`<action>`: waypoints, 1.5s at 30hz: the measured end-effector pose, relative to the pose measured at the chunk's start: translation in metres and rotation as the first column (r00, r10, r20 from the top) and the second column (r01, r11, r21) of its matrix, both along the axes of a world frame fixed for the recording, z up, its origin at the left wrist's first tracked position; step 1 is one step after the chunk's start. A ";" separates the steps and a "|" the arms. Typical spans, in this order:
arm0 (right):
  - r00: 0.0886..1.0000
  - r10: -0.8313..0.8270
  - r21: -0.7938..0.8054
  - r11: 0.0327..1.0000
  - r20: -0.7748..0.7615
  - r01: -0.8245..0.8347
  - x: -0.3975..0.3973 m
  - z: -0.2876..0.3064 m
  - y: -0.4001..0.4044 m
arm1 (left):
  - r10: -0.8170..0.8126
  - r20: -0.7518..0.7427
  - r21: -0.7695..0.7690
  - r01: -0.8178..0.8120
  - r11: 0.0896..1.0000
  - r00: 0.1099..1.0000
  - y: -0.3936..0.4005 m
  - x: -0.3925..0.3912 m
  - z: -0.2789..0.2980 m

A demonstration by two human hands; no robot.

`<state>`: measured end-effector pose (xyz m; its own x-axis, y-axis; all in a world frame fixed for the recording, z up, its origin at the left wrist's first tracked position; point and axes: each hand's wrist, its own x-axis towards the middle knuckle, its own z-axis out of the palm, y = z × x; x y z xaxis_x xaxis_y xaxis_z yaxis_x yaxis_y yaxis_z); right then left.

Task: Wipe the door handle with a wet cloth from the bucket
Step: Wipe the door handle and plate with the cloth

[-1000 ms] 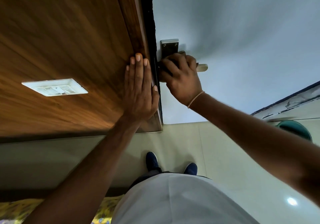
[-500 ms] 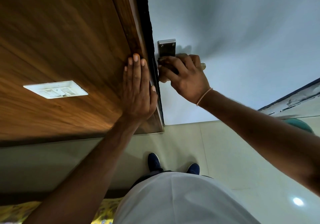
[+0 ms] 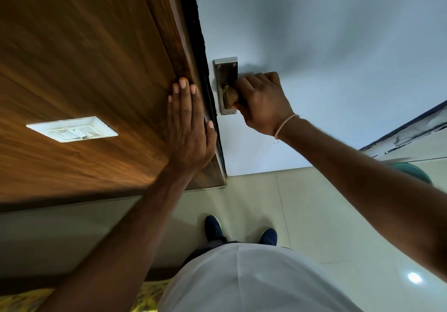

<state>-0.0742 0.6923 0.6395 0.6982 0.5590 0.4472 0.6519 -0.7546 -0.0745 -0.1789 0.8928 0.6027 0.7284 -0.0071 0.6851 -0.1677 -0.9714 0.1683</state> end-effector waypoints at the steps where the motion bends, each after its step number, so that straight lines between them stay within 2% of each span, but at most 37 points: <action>1: 1.000 -0.008 -0.006 1.000 -0.025 0.008 0.000 0.001 0.001 | 0.003 -0.002 0.002 -0.003 1.000 1.000 0.000 0.000 0.000; 8: 0.990 0.083 -0.141 0.985 -0.113 -0.099 0.014 0.014 -0.015 | -0.007 0.007 0.008 0.007 1.000 1.000 -0.002 0.001 0.001; 12: 0.989 0.046 -0.144 0.987 -0.139 -0.066 0.017 0.015 -0.048 | 0.001 0.005 -0.001 -0.001 1.000 1.000 -0.002 0.003 0.002; 15: 0.976 0.008 -0.056 0.998 -0.216 -0.020 0.016 0.012 -0.071 | 0.013 -0.015 -0.009 -0.013 1.000 1.000 -0.007 0.002 0.003; 18: 0.898 0.030 0.199 0.978 -0.438 0.064 0.012 -0.001 -0.082 | 0.004 -0.041 -0.040 -0.006 0.999 0.999 -0.015 0.000 0.005; 20: 0.776 0.100 0.444 0.862 -0.622 0.245 0.003 -0.013 -0.082 | -0.001 -0.045 -0.056 -0.001 0.998 0.999 -0.016 -0.001 0.005; 23: 0.646 0.327 0.700 0.532 -0.690 0.478 -0.016 -0.029 -0.073 | 0.003 -0.045 -0.061 -0.006 0.998 0.999 -0.016 0.000 0.006; 26: 0.585 0.533 0.772 0.242 -0.612 0.587 -0.031 -0.042 -0.051 | 0.003 -0.042 -0.056 -0.005 0.998 0.999 -0.015 0.000 0.005; 28: 0.556 0.635 0.751 0.058 -0.537 0.658 -0.036 -0.051 -0.035 | 0.002 -0.041 -0.052 -0.004 0.999 0.999 -0.014 0.000 0.005; 30: 0.541 0.699 0.702 -0.078 -0.468 0.708 -0.038 -0.057 -0.019 | -0.002 -0.040 -0.043 0.000 0.999 0.999 -0.013 0.000 0.005; 33: 0.486 0.769 0.618 -0.154 -0.414 0.771 -0.036 -0.064 0.008 | -0.009 -0.040 -0.028 0.008 1.000 0.999 -0.009 -0.001 0.006; 38: 0.388 0.821 0.503 -0.145 -0.420 0.852 -0.040 -0.050 0.044 | -0.011 -0.039 -0.022 0.010 1.000 0.999 -0.008 -0.001 0.004; 40: 0.400 0.836 0.504 -0.177 -0.376 0.845 -0.037 -0.044 0.032 | -0.018 -0.043 -0.030 0.017 0.999 0.999 -0.007 0.000 0.003; 45: 0.478 0.848 0.441 -0.348 -0.229 0.827 -0.032 -0.043 -0.020 | -0.022 -0.052 -0.036 0.020 0.999 0.998 -0.006 0.002 0.000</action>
<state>-0.1059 0.6719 0.5965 0.9282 0.2185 -0.3013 -0.3344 0.8451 -0.4172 -0.1766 0.8863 0.6028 0.7630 0.0006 0.6463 -0.1784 -0.9610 0.2115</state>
